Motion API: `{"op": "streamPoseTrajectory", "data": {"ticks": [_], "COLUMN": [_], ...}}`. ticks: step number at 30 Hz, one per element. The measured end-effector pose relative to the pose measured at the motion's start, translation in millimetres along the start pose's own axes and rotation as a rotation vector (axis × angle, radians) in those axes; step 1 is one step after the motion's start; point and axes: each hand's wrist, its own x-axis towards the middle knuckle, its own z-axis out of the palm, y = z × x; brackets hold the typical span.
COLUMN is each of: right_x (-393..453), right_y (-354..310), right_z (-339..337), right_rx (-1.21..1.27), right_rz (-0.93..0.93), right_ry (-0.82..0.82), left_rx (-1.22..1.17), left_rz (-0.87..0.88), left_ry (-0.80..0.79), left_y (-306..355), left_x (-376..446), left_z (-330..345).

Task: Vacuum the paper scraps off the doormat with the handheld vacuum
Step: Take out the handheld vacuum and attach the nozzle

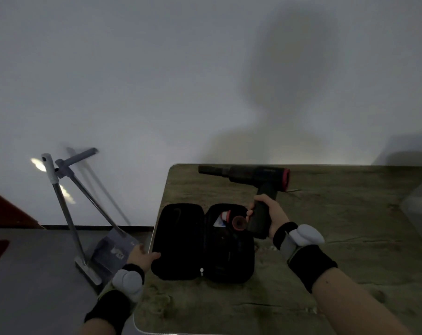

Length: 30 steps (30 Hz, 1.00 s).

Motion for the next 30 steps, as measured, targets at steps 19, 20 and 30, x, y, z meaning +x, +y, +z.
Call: {"op": "streamPoseTrajectory", "data": {"ticks": [19, 20, 30], "right_x": [-23.2, -24.0, -20.9], "right_y": [24.3, 23.9, 24.5], "right_z": [-92.6, -93.7, -100.3], "right_rx": [-0.158, -0.171, -0.053], "right_rz": [0.053, 0.047, 0.016], "right_ry": [0.193, 0.2, 0.16], "left_rx": [-0.299, -0.252, -0.2], "left_rz": [0.293, 0.333, 0.238], "left_ry": [-0.231, -0.249, -0.198], "left_y": [-0.5, 4.9, 22.0], "left_x": [-10.6, -14.1, -21.6], "left_z": [-12.2, -15.3, 9.1]}}
